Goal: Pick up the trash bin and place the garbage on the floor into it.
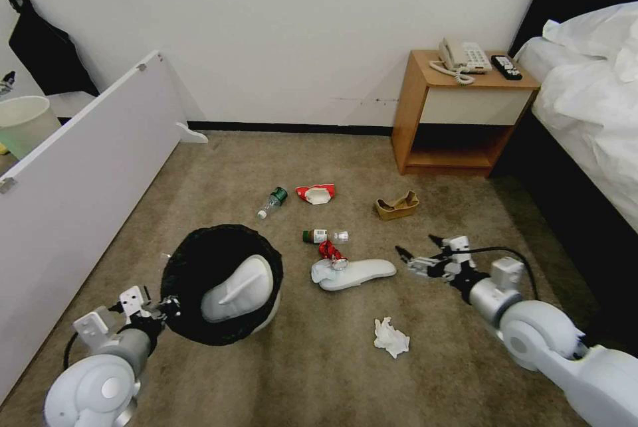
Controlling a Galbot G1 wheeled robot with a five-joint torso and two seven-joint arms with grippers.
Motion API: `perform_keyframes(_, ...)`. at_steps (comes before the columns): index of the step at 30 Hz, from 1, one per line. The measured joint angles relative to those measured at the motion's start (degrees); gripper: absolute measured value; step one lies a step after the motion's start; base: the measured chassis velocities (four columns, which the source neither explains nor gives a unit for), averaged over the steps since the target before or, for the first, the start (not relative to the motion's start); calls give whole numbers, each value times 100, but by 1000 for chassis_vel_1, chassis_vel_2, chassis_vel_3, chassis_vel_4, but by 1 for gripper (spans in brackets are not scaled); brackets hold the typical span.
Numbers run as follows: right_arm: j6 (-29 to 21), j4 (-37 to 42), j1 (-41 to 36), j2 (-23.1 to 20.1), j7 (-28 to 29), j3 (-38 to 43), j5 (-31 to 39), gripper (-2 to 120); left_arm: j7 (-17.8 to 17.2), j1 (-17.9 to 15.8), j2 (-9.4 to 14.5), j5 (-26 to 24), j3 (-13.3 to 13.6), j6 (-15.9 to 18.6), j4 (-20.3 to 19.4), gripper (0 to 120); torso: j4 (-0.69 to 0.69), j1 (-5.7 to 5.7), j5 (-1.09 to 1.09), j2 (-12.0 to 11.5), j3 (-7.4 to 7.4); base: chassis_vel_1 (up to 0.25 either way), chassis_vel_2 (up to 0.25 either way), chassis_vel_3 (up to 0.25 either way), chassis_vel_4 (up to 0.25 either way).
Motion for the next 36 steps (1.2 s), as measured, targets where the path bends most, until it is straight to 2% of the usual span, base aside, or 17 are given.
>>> perform_keyframes(1,0,0,0,0,0,0,0,100,0,0,0,0,0,0,0,1,0,0,0,0,0,0,0,0,0)
perform_keyframes(3,-497,-190,572,144,154,-695,345,100,95,-26,-49,119,-47,4,49,1,1,0,1,0,0,0,0,0,0)
perform_keyframes(5,-561,-246,692,186,181,-837,430,100,112,-31,-62,137,-53,4,62,1,1,0,1,0,0,0,0,0,0)
perform_keyframes(6,-772,-435,1110,343,271,-1256,657,100,156,-49,-94,165,-66,4,94,1,0,0,2,0,0,0,0,0,0)
perform_keyframes(11,-970,-845,1797,637,354,-2030,802,100,218,-86,-132,223,-79,0,155,1,3,0,1,0,1,0,0,0,0)
perform_keyframes(13,-1131,-1112,2093,815,505,-2469,1190,100,275,-121,-148,286,-78,-9,185,1,2,0,1,0,1,0,0,0,0)
perform_keyframes(19,-1387,-1545,2355,938,681,-2889,1759,100,337,-121,-179,330,-79,-16,156,1,0,0,3,0,0,0,0,0,0)
perform_keyframes(28,-1692,-2212,2727,956,442,-3465,1897,100,414,-118,-252,417,-69,-41,158,1,1,1,2,0,0,0,0,0,0)
perform_keyframes(36,-1726,-2597,2836,981,210,-3702,1824,100,476,-70,-220,429,-96,-62,157,1,0,0,2,0,0,0,0,0,0)
